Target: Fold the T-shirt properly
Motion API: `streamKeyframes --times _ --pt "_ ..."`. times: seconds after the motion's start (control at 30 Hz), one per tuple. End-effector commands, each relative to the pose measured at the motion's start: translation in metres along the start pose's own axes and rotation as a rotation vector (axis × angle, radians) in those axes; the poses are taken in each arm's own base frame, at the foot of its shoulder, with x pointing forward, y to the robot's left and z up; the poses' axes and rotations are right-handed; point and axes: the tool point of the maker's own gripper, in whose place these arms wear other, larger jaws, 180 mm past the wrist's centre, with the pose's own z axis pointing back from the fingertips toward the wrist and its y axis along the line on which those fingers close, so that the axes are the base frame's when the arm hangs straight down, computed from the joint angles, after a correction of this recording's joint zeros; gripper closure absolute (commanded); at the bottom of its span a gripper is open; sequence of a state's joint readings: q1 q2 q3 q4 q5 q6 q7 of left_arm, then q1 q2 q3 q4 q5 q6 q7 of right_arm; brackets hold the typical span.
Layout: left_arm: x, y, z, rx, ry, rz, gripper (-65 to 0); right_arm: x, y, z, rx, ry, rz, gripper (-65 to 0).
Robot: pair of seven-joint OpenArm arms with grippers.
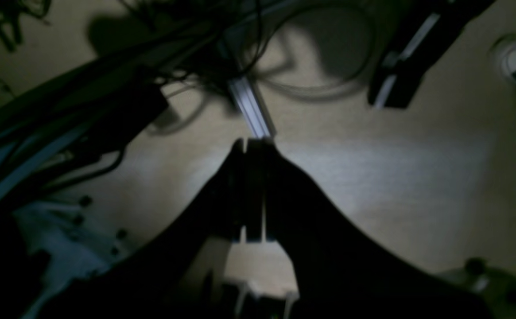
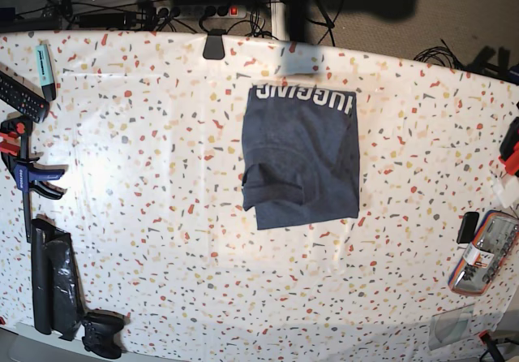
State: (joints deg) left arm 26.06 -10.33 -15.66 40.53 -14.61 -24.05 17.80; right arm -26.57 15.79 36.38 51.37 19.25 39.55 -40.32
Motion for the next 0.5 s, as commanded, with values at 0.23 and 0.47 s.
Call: streamKeyframes --times 0.23,0.47 --pt "0.005 -0.047 -0.034 -0.075 0.045 0.086 0.0 0.010 -0.008 -0.029 -0.020 0.099 0.092 0.0" --pt "0.010 -0.096 -0.048 -0.143 0.050 0.043 0.0 0.013 0.027 -0.044 0.051 0.134 0.192 0.0"
